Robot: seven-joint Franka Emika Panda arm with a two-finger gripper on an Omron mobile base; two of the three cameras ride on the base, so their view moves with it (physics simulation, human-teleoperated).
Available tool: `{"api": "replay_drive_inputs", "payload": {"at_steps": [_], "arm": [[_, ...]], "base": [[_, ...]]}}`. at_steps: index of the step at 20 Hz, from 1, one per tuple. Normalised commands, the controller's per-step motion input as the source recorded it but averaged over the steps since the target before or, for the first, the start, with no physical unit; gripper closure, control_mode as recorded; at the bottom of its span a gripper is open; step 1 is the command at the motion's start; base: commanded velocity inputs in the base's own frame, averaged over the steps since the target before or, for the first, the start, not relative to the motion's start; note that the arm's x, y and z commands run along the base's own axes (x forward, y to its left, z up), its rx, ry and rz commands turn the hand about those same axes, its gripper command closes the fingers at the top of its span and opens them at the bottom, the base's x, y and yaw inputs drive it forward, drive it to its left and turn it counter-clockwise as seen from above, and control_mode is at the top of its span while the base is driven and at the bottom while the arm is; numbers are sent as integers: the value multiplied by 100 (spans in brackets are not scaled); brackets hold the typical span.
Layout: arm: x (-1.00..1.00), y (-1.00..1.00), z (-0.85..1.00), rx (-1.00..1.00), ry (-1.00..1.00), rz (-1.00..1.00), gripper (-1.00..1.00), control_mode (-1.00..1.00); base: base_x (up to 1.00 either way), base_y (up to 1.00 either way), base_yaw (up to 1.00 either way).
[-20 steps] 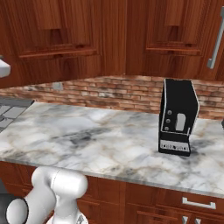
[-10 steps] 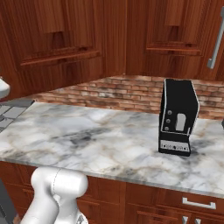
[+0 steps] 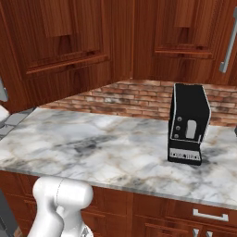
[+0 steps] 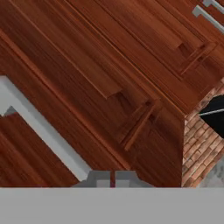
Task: Move the shaker and syrup bottle from the cabinet to the dining counter.
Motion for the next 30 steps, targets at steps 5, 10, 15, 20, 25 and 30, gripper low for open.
{"api": "replay_drive_inputs", "payload": {"at_steps": [5,10,15,20,25,30], "arm": [[-69,2,0,13,-5,0,-100,-100],[-50,39,-2,9,-6,1,-100,-100],[-9,51,0,14,0,2,-100,-100],[6,38,-3,32,0,0,-100,-100],[30,12,-24,44,0,0,-100,-100],[47,4,-33,42,-12,0,-100,-100]], "base": [[0,0,0],[0,0,0],[0,0,0],[0,0,0],[0,0,0],[0,0,0]]}}
